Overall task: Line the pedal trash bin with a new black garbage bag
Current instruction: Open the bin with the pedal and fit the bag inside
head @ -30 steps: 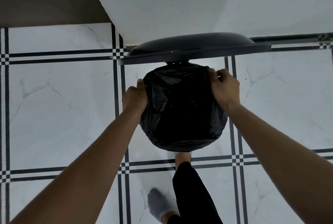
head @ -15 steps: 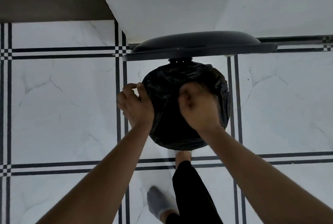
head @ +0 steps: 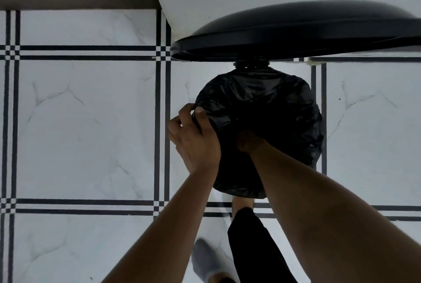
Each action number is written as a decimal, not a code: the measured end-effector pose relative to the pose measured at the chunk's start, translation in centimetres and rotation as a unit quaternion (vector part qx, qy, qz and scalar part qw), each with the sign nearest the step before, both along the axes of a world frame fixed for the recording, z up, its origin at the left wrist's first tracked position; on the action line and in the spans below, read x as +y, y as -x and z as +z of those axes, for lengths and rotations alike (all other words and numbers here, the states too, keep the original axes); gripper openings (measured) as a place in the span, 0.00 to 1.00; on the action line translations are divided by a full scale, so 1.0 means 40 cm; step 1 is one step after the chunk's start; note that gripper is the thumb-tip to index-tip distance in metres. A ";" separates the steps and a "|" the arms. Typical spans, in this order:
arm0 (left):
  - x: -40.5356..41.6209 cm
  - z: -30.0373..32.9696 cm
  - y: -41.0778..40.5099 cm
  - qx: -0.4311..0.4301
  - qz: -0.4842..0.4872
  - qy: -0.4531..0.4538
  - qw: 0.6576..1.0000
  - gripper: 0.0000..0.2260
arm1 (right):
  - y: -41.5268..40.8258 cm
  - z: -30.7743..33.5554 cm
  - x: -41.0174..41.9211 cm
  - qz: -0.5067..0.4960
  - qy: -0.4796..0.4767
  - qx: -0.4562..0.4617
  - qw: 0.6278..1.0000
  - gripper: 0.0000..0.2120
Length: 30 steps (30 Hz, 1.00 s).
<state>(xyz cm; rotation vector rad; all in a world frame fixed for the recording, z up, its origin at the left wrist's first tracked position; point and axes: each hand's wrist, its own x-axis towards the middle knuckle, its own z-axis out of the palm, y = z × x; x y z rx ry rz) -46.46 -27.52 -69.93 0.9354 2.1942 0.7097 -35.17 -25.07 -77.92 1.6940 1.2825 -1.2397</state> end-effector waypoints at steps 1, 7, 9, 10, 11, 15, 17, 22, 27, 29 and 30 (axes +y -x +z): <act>0.001 -0.002 -0.001 -0.005 0.002 -0.002 1.000 0.14 | 0.000 0.005 0.003 -0.001 -0.005 0.008 1.000 0.20; -0.003 0.012 0.010 -0.044 -0.003 0.017 0.999 0.15 | -0.006 0.073 -0.012 0.068 -0.067 0.015 0.995 0.19; -0.005 0.022 0.014 -0.054 -0.009 0.019 0.998 0.15 | -0.033 0.100 -0.022 0.064 -0.075 -0.022 0.995 0.18; -0.005 0.025 0.015 -0.056 -0.012 0.017 0.998 0.15 | -0.042 0.112 -0.021 0.064 -0.083 -0.023 0.994 0.18; -0.005 0.027 0.016 -0.058 -0.015 0.015 0.998 0.15 | -0.049 0.109 -0.018 0.082 -0.086 -0.024 0.993 0.18; -0.003 0.028 0.012 -0.066 -0.028 0.013 0.997 0.16 | -0.057 0.088 -0.013 0.121 -0.044 0.001 0.992 0.20; -0.007 0.022 0.011 -0.060 -0.034 0.009 0.998 0.16 | -0.069 0.056 -0.021 0.130 -0.007 -0.001 0.992 0.21; -0.010 0.003 0.010 -0.058 -0.032 0.002 0.998 0.15 | -0.057 0.014 -0.027 0.153 -0.004 -0.006 0.988 0.23; -0.011 -0.007 0.014 -0.051 -0.030 -0.003 0.998 0.15 | -0.044 0.045 -0.010 0.113 0.000 0.001 0.994 0.22; -0.010 -0.005 0.016 -0.056 -0.029 0.001 0.998 0.15 | -0.042 0.064 -0.009 0.112 -0.013 0.010 0.994 0.20; -0.010 -0.004 0.017 -0.059 -0.028 0.004 0.998 0.15 | -0.046 0.085 -0.012 0.113 -0.031 0.018 0.993 0.20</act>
